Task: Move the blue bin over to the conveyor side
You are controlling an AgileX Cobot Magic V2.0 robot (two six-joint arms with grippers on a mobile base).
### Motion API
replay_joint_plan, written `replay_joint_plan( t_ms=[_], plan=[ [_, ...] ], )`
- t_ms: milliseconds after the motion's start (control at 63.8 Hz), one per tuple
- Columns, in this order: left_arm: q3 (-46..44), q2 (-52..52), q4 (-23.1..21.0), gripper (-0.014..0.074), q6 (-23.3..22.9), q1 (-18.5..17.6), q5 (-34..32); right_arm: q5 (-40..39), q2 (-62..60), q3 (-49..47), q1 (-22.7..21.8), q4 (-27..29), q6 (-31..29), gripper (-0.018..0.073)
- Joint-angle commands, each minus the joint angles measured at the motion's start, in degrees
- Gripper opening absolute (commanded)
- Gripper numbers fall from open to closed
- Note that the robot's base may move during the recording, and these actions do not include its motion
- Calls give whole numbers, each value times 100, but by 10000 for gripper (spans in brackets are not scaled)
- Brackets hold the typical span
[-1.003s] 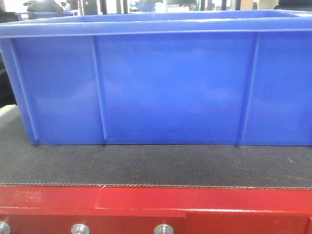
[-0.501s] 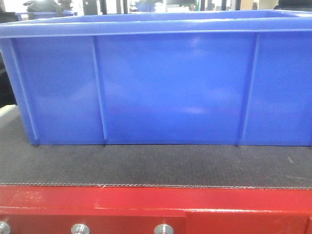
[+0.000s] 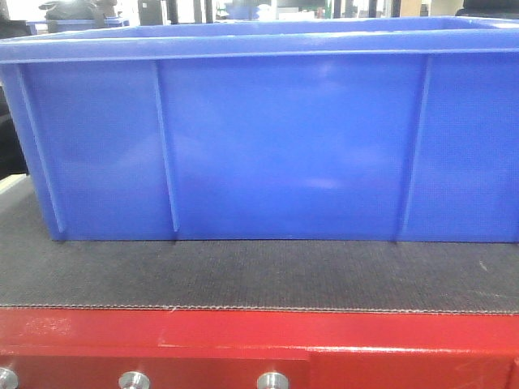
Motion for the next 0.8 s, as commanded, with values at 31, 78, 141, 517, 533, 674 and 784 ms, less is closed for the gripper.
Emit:
replay_joint_plan(
  t_ms=[31,78,141,517,533,674,784],
  plan=[
    [100,-25,-32,11,84,-32,-511,-92,-22,1,0,-60,-39,-88],
    [100,-25,132,11,84,-32,-296,-92,-22,1,0,-60,-39,-88],
    [100,-25,309,11,84,-32,-229,-92,-22,1,0,-60,-39,-88],
    [100,-25,115,11,20,-32,-315,-92,-22,1,0,-60,-39,-88],
    [100,-25,115,11,20,-32,-315,-92,-22,1,0,-60,-39,-88],
    [100,-25,115,11,20,-32,-315,-92,-22,1,0,-60,-39,-88],
    [100,-25,115,11,20,-32,-315,-92,-22,1,0,-60,-39,-88]
  ],
)
